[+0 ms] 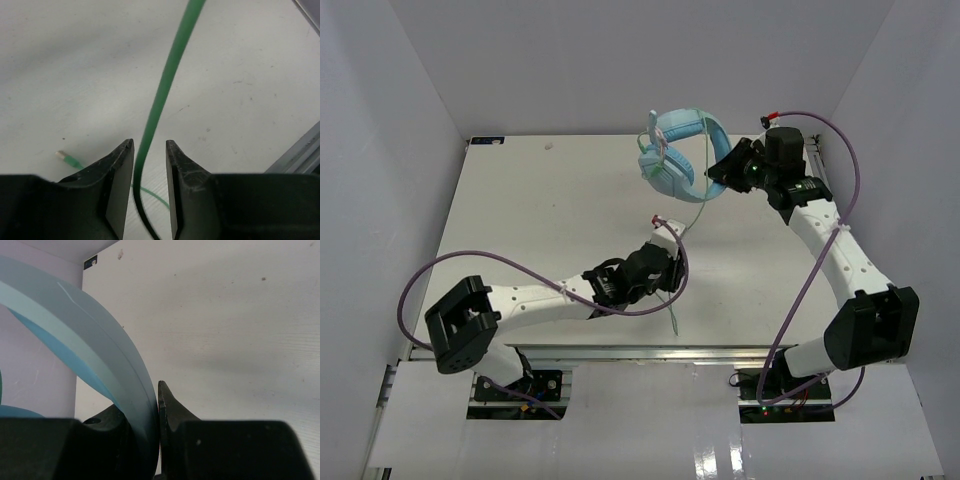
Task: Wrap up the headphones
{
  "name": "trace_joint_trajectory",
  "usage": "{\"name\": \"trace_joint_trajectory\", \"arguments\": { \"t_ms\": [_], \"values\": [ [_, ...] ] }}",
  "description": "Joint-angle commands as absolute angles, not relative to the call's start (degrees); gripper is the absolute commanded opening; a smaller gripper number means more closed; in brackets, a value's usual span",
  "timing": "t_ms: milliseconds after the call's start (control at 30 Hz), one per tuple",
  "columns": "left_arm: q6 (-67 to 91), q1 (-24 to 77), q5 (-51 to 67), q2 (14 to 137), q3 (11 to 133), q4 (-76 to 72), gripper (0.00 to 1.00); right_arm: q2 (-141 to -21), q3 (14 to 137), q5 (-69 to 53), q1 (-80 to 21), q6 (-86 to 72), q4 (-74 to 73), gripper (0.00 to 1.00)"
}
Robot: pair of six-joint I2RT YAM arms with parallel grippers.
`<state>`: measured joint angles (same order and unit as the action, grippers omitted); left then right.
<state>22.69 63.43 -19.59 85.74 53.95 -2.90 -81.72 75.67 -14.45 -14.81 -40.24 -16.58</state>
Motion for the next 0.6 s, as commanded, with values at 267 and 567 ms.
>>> {"name": "trace_joint_trajectory", "arguments": {
  "t_ms": [267, 567],
  "values": [
    [17.87, 51.77, -8.35, 77.75, 40.66, -24.94, 0.41, -70.92, 78.51, -23.49, -12.47, -34.64, -12.32, 0.08],
    [21.38, 29.31, 21.85, 75.52, 39.2, -29.98, 0.2, -66.91, 77.61, -57.63, -9.67, -5.21, -17.91, 0.08]
  ]
}}
